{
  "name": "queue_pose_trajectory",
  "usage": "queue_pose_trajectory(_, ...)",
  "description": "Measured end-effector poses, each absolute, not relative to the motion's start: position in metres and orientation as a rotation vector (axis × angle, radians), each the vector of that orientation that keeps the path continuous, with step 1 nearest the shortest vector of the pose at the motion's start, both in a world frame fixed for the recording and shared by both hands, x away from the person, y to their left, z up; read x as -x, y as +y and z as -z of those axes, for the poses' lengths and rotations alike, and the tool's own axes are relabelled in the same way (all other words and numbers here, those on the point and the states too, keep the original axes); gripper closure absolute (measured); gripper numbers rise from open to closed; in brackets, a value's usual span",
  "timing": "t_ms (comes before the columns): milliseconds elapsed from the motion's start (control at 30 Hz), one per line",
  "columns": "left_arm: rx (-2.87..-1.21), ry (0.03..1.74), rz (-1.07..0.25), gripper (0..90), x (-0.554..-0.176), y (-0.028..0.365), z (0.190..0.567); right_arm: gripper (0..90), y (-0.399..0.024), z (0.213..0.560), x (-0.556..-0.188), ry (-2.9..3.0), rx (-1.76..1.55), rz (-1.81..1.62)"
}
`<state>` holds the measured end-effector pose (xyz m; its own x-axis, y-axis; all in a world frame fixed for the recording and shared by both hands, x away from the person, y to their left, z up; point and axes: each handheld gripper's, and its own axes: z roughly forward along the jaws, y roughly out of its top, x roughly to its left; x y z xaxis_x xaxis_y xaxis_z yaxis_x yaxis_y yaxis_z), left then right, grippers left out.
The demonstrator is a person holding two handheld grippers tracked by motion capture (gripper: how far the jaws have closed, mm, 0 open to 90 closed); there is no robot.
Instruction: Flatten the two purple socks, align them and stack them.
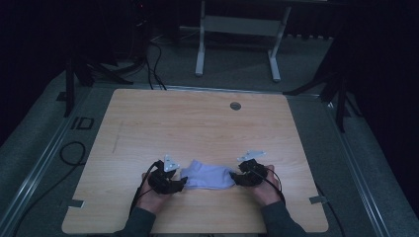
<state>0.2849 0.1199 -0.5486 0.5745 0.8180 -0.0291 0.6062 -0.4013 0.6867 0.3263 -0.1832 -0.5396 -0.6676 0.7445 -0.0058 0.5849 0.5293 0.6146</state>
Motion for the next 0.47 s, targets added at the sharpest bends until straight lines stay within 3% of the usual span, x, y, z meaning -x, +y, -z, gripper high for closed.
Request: queue_pose_trajectory(467, -2.067, 1.241, -0.445, 45.8, -0.294, 0.142, 0.541, 45.8, -0.218, 0.526, -0.331, 2.390, -1.196, -0.995)
